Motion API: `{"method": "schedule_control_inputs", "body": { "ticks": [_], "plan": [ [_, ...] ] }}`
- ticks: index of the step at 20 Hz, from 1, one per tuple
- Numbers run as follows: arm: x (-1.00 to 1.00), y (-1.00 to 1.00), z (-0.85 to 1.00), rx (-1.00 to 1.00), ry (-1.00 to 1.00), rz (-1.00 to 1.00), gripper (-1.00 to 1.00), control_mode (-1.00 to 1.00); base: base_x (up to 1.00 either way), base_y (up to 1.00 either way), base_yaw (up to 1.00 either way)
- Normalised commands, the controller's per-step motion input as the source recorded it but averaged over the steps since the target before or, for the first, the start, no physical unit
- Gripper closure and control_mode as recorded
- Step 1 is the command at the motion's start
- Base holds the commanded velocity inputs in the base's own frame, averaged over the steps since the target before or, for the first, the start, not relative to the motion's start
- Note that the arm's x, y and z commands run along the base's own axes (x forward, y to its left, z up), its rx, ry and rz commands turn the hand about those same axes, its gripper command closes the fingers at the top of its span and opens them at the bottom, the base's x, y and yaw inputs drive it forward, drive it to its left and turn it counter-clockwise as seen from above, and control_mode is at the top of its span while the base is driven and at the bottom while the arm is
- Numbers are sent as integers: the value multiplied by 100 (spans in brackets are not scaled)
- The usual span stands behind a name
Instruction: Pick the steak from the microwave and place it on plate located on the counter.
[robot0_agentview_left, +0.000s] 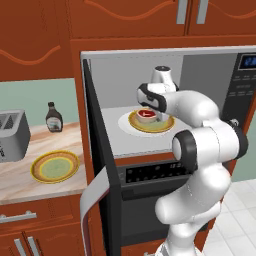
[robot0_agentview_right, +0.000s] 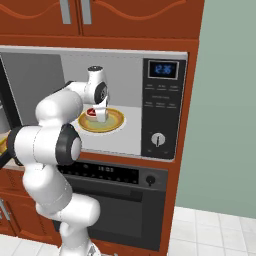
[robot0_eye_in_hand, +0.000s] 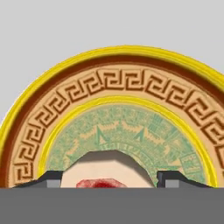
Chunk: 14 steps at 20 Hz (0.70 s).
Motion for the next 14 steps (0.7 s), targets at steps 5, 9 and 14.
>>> {"method": "schedule_control_inputs", "body": {
  "ticks": [5,9,14],
  "plan": [
    [-59,-35,19,1,0,7,100,-100,0,0,0],
    [-42,-53,12,0,0,22,100,-100,0,0,0],
    [-47,-22,4,0,1,33,100,-100,0,0,0]
  ]
}}
